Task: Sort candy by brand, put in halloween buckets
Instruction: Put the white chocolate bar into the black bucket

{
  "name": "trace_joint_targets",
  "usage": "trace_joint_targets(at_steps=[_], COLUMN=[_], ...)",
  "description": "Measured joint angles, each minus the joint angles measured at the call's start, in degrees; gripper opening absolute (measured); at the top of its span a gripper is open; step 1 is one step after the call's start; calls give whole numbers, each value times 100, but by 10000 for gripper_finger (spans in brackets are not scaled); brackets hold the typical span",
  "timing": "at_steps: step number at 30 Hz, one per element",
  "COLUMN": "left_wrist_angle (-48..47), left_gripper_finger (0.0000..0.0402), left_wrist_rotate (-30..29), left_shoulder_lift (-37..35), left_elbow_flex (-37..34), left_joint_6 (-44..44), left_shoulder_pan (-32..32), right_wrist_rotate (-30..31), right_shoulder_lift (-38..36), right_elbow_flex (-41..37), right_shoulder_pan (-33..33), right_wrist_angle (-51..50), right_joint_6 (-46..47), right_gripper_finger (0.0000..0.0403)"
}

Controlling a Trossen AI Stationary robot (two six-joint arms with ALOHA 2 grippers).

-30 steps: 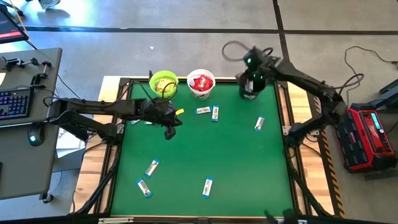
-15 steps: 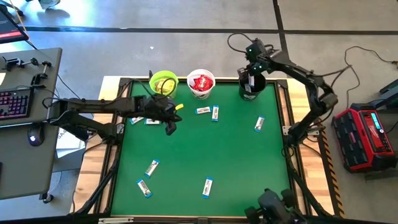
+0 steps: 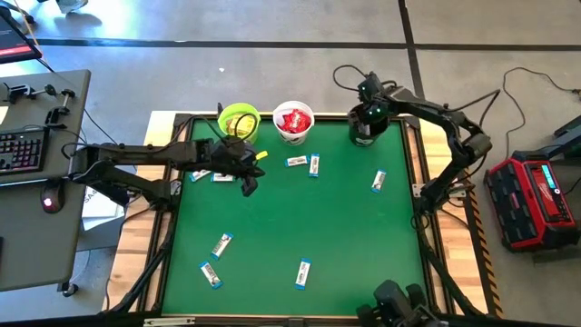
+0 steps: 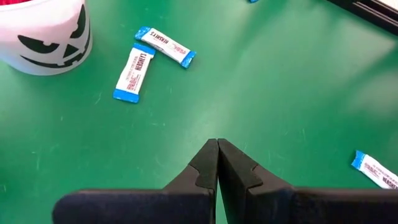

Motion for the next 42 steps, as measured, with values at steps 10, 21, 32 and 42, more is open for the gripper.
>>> trace_joint_targets(at_steps=[10,21,32,42], left_wrist_angle=[-118,-399,-900,-1762], left_gripper_finger=[0,0,0,0], left_wrist_rotate=[2,298,379,161], left_shoulder_lift=[1,1,-104,-249], left_elbow_flex=[0,0,7,11], left_joint_6=[-114,-252,-622,-1978], left_shoulder_pan=[0,0,-299,-1531], right_wrist_rotate=[-9,-105,-91,-1302], right_shoulder_lift=[0,0,-236,-1000], right_elbow_flex=[-183,-183,622,663], right_shoulder_pan=[7,7,7,363], right_wrist_angle=[101,-180,-613,-359], right_joint_6=[12,-220,-880,-1372], right_gripper_finger=[0,67,147,17])
